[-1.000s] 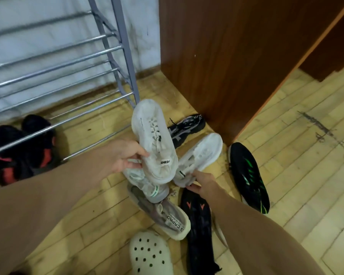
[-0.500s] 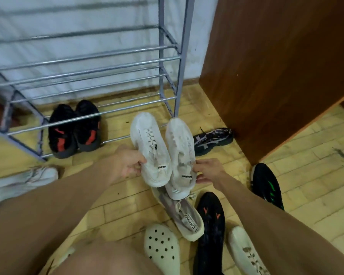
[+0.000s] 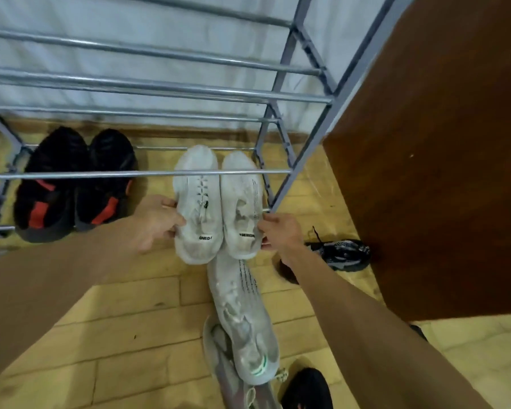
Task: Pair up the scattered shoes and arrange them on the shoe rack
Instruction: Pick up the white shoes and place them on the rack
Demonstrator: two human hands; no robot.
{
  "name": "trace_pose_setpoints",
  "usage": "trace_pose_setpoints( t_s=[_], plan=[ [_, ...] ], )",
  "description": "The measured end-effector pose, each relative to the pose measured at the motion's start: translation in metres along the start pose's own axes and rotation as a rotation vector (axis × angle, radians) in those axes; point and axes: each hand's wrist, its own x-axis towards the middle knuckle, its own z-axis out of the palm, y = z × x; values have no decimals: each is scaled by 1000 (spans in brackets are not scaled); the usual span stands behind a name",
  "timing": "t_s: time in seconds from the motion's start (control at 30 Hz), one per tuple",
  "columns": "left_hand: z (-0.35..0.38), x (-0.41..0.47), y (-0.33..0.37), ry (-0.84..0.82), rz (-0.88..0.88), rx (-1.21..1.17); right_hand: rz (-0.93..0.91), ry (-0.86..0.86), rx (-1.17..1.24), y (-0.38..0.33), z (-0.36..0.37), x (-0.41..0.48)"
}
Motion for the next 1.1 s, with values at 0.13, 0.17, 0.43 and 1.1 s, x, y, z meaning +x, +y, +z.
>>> trace_pose_setpoints(
  t_s=[0.13, 0.17, 0.43, 1.1],
  plan=[
    [0, 43, 14, -10, 9, -82, -74, 61, -48, -18, 13, 44],
    [1, 51, 15, -17, 7, -108, -92, 75, -61, -22, 15, 51],
    [19, 92, 3, 15, 38, -73, -146, 127, -291, -30, 33, 83],
    [27, 76, -16, -75, -145, -69, 5, 141, 48, 2, 41, 67]
  ],
)
